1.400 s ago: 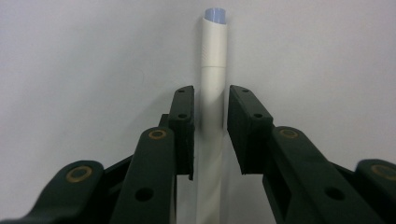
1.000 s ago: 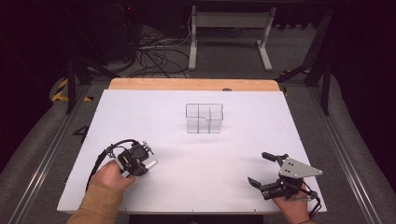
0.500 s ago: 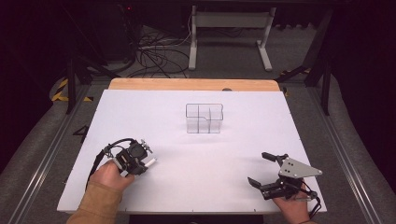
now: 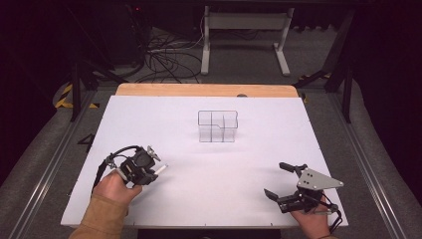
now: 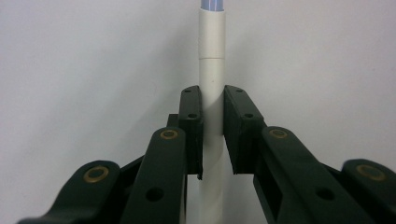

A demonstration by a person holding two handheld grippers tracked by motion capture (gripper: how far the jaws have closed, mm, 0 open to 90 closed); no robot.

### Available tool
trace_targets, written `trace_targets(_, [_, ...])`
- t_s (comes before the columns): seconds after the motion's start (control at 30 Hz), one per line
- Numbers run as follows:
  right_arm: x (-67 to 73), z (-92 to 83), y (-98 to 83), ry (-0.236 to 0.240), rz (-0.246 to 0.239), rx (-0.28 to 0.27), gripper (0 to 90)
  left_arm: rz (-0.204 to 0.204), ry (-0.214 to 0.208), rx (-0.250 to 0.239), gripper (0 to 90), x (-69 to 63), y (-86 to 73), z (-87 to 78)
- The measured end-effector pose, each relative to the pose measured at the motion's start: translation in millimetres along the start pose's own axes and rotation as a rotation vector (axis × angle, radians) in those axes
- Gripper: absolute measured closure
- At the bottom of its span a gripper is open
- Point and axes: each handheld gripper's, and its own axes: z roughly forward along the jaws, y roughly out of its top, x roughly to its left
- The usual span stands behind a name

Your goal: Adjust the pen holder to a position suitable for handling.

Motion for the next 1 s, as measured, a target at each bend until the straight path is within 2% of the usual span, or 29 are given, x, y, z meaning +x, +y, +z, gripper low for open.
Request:
trace_targets(0.23, [-0.3, -0.2, -0.1, -0.001, 0.000, 0.000, 3.4, 0.011, -0.020, -0.088, 78.6, 0.6, -2.8, -9.7])
trace_targets(0.27, [-0.2, -0.1, -0.1, 0.000, 0.000, -0.001, 3.4, 0.006, -0.021, -0.122, 78.6, 0.8, -3.8, -13.8])
trace_targets(0.33, [0.0, 0.0, 0.0, -0.001, -0.001, 0.000, 3.4, 0.009, -0.020, -0.137, 78.6, 1.4, -4.2, -16.1])
trace_targets(0.37, [0.0, 0.0, 0.0, 0.000, 0.000, 0.000, 3.4, 0.009, -0.017, -0.175, 78.5, 1.9, -5.1, -19.6])
trace_targets(0.4, [0.0, 0.1, 0.0, -0.001, 0.000, 0.000, 3.5, 0.006, -0.023, -0.195, 78.6, 2.1, -5.8, -20.9])
trace_targets(0.43, [0.0, 0.1, 0.0, 0.000, 0.001, -0.001, 3.5, 0.006, -0.023, -0.195, 78.5, 2.1, -5.8, -20.9])
trace_targets(0.47, [-0.1, 0.1, 0.0, 0.000, 0.000, -0.001, 3.5, 0.000, -0.020, -0.239, 78.5, 3.6, -7.2, -24.3])
trace_targets(0.6, [-0.2, 0.3, -0.2, 0.001, 0.003, 0.002, 3.5, -0.019, -0.017, -0.317, 78.5, 6.3, -10.9, -31.2])
trace_targets(0.83, [-0.8, 0.2, -0.4, -0.002, 0.005, 0.002, 3.4, -0.045, -0.044, -0.465, 78.5, 9.6, -14.5, -41.1])
trace_targets(0.87, [-0.8, 0.2, -0.4, -0.002, 0.005, 0.002, 3.4, -0.045, -0.044, -0.465, 78.5, 9.6, -14.5, -41.1])
trace_targets(1.0, [-0.6, 0.5, -0.3, -0.001, 0.006, 0.001, 3.5, -0.066, -0.068, -0.555, 78.5, 11.6, -16.4, -48.6])
